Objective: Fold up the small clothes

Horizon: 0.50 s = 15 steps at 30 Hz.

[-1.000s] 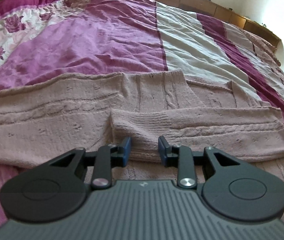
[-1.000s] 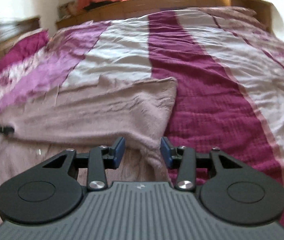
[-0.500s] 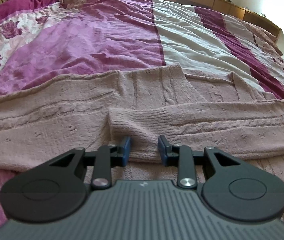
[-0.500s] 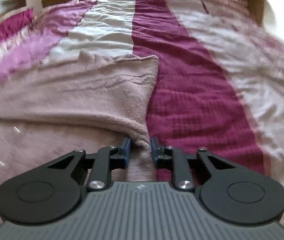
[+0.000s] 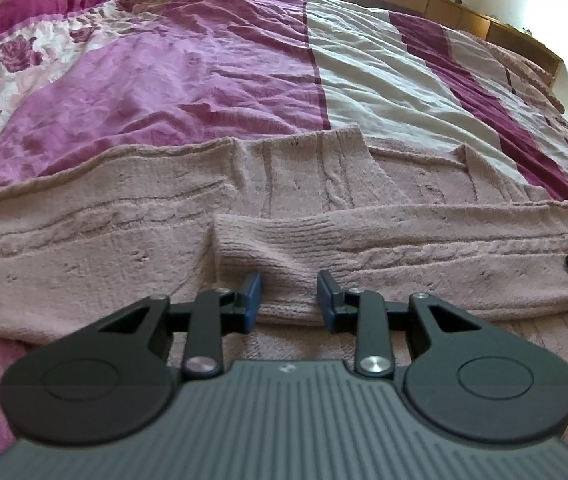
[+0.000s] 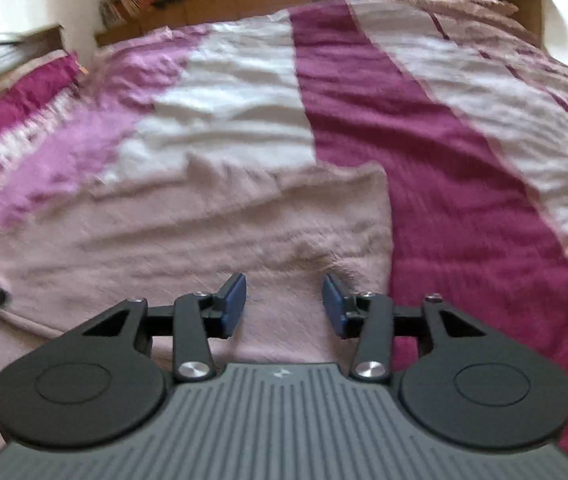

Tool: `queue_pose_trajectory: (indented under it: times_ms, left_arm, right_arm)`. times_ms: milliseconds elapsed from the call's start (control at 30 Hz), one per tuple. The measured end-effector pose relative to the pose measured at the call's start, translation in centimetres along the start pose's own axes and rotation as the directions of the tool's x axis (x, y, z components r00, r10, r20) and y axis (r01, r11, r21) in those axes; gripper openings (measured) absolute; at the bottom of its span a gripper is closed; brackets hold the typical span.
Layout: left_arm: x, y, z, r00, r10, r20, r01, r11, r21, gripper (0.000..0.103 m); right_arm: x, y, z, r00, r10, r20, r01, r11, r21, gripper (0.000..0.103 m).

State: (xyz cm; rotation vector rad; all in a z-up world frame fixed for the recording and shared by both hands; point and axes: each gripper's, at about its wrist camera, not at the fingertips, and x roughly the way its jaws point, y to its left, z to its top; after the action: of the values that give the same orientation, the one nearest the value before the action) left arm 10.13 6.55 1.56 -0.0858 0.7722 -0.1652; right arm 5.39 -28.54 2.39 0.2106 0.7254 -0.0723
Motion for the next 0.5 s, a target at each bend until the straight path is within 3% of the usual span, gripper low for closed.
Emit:
queue_pose_trajectory:
  times_ms: [200, 367, 500]
  left_arm:
    - [-0.1, 0.0, 0.1, 1.000, 0.010, -0.005, -0.010, 1.000, -0.009, 0.037]
    - [-1.2, 0.2, 0.3, 1.000, 0.017, -0.011, -0.017, 0.999, -0.032, 0.042]
    - [-2.5, 0.6, 0.5, 0.999, 0.038, -0.011, -0.038, 0.998, -0.040, 0.046]
  right_arm:
    - [0.1, -1.1, -0.7, 1.000, 0.000, 0.027, -0.001, 1.000, 0.028, 0.052]
    - [-1.6, -1.8, -0.6, 0.999, 0.033, 0.041, -0.038, 0.992, 0.121, 0.064]
    - [-3.4, -1.2, -0.7, 0.997, 0.042, 0.060, -0.050, 0.990, 0.130, 0.071]
